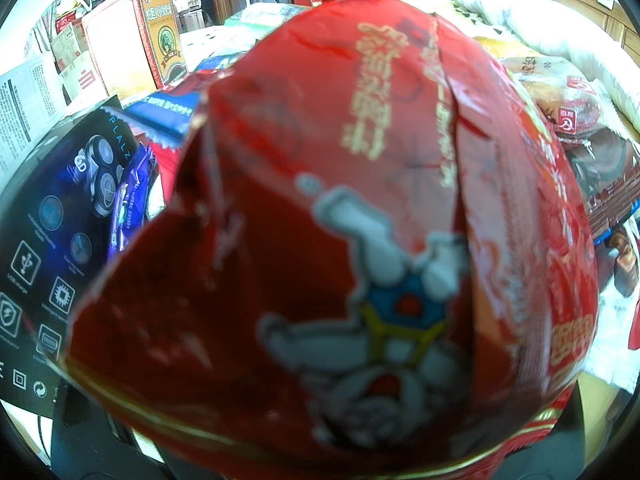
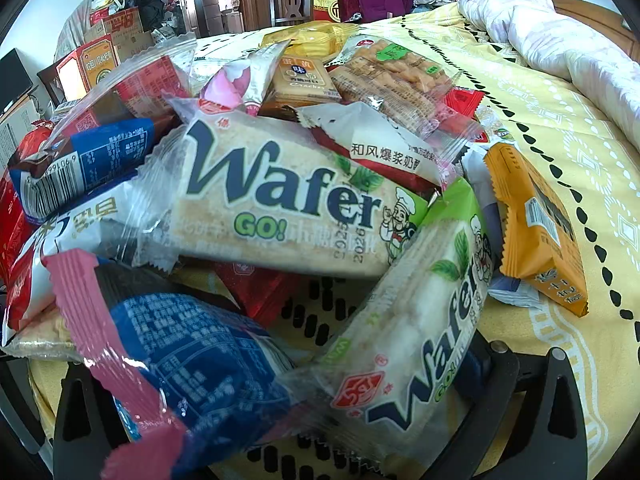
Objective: Organize snacks
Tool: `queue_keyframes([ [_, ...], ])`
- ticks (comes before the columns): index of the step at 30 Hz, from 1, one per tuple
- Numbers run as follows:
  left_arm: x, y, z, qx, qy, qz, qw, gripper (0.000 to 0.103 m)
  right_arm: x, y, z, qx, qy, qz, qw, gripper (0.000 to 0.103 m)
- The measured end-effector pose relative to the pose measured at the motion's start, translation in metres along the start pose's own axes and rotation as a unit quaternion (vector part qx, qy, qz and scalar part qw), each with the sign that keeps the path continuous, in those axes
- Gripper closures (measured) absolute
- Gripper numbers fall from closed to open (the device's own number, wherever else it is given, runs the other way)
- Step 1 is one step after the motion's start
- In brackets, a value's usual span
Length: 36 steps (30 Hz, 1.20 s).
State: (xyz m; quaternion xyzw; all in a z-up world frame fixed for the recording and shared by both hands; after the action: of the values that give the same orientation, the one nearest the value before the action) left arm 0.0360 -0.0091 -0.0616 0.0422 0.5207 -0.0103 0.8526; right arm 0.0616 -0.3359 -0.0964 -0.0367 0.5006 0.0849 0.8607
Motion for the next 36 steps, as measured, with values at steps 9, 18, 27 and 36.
queue_keyframes([
  [9,0.000,0.000,0.000,0.000,0.000,0.000,1.0000,0.000,0.000,0.002,-0.001,0.001,0.004,0.000,1.000,0.000],
  [18,0.000,0.000,0.000,0.000,0.000,0.000,1.0000,0.000,-0.006,0.007,-0.006,0.003,0.001,-0.009,1.000,0.000],
  [27,0.000,0.000,-0.001,0.000,0.000,0.000,1.0000,0.000,-0.011,0.014,-0.013,0.008,0.006,-0.010,1.000,0.000],
  [36,0.000,0.000,0.000,0.000,0.000,0.000,1.0000,0.000,-0.014,0.014,-0.009,0.017,-0.022,0.006,1.000,0.000],
])
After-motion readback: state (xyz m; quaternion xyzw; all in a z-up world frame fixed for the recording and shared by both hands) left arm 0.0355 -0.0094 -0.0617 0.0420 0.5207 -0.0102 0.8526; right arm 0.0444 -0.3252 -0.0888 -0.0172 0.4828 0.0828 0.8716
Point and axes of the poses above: each gripper's, at about its wrist camera, not at the fingertips, and x roughly the way its jaws point, y to its left, z to its top, the point moved 8 cm from there along x, roughly the way its jaws point, and after that the axes turned 11 degrees about y, right-handed, at the moved point
